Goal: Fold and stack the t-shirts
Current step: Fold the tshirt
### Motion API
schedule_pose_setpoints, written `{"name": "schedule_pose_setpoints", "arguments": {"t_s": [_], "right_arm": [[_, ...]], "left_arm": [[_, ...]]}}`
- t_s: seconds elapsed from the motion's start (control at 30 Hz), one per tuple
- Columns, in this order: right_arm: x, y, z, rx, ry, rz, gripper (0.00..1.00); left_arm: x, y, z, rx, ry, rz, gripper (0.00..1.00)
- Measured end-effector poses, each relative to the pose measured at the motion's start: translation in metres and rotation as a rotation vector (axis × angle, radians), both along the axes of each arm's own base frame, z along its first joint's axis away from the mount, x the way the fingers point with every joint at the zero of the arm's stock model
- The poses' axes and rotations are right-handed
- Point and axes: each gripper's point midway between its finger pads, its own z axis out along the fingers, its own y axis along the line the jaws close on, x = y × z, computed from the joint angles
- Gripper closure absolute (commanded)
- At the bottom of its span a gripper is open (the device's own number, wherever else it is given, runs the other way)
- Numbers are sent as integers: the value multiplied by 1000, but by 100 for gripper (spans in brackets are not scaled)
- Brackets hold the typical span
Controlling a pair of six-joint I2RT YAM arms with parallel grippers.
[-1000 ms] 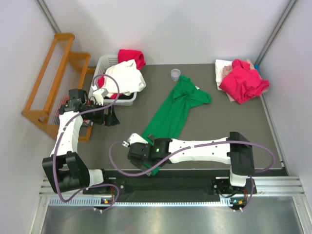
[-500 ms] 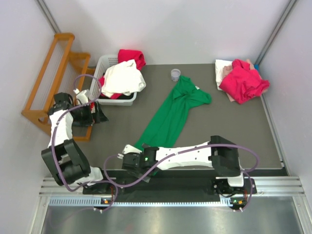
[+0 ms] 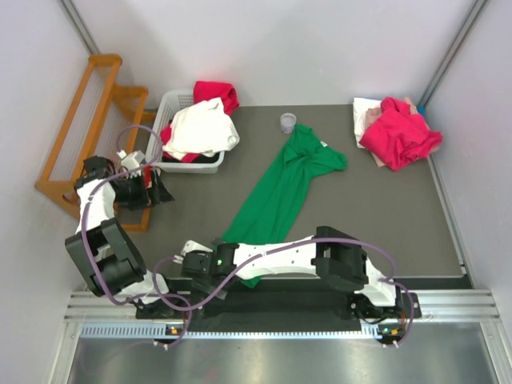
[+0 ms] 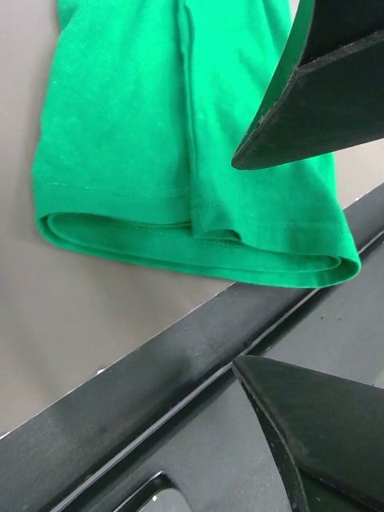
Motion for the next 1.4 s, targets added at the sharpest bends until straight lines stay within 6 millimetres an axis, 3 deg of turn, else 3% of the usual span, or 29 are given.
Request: {"name": "schedule_pose_setpoints", "arguments": {"t_s": [0.2,0.43,0.9,1.4], "right_arm": [[5,4,-8,22,25,-15,5],[16,-13,-33,-5,60,-58,7],[20,-11,-30,41,99,-100,14],[15,-10,-30,31,114,-67,13]], "left_arm": [[-1,6,0,9,-6,5,1],[-3,10,-2,8,2,9,1],[2,14,5,6,-6,9,1],[3,16,9,14,-21,-2,1]]}}
